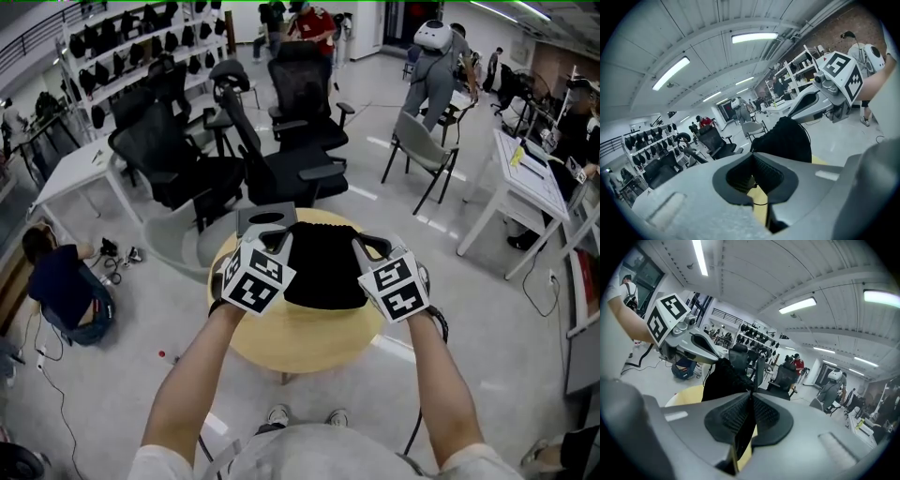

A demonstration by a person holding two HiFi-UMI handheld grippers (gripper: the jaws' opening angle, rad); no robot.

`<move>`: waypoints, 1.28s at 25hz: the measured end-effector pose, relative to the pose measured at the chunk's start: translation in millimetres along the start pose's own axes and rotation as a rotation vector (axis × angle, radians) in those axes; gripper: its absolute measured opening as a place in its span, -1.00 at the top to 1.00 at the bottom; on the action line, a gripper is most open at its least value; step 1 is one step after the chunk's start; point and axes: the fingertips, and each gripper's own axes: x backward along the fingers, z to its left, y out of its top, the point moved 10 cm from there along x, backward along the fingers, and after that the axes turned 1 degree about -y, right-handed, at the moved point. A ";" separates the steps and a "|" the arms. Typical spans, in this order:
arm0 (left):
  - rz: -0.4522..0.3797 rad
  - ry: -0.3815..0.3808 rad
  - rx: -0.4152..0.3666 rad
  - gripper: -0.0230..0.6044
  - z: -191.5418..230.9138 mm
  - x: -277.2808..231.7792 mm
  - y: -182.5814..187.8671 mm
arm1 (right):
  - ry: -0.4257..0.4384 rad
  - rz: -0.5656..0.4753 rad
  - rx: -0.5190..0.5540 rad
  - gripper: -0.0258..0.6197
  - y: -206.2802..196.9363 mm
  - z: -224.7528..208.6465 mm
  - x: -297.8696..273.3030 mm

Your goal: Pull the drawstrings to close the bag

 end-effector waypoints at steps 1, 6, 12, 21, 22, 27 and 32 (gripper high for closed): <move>-0.009 0.007 0.003 0.91 0.8 1.5 2.1 | -0.007 -0.008 0.001 0.85 2.0 -1.6 1.1; -0.052 0.043 0.022 0.91 7.3 9.1 14.2 | -0.036 -0.049 0.003 0.85 14.9 -9.4 5.6; -0.112 0.093 0.045 0.91 16.4 18.5 25.6 | -0.059 -0.092 -0.001 0.85 31.9 -10.9 10.9; -0.166 0.136 0.040 0.91 29.6 28.7 39.1 | -0.114 -0.143 -0.006 0.85 51.6 -16.0 11.4; -0.168 0.136 0.040 0.91 31.3 28.5 40.0 | -0.120 -0.151 -0.012 0.85 53.0 -16.7 11.3; -0.176 0.144 0.036 0.91 32.9 26.9 43.4 | -0.150 -0.175 -0.031 0.85 51.3 -19.7 11.6; -0.184 0.169 0.049 0.91 39.7 26.6 37.1 | -0.171 -0.180 -0.041 0.86 47.5 -18.7 5.9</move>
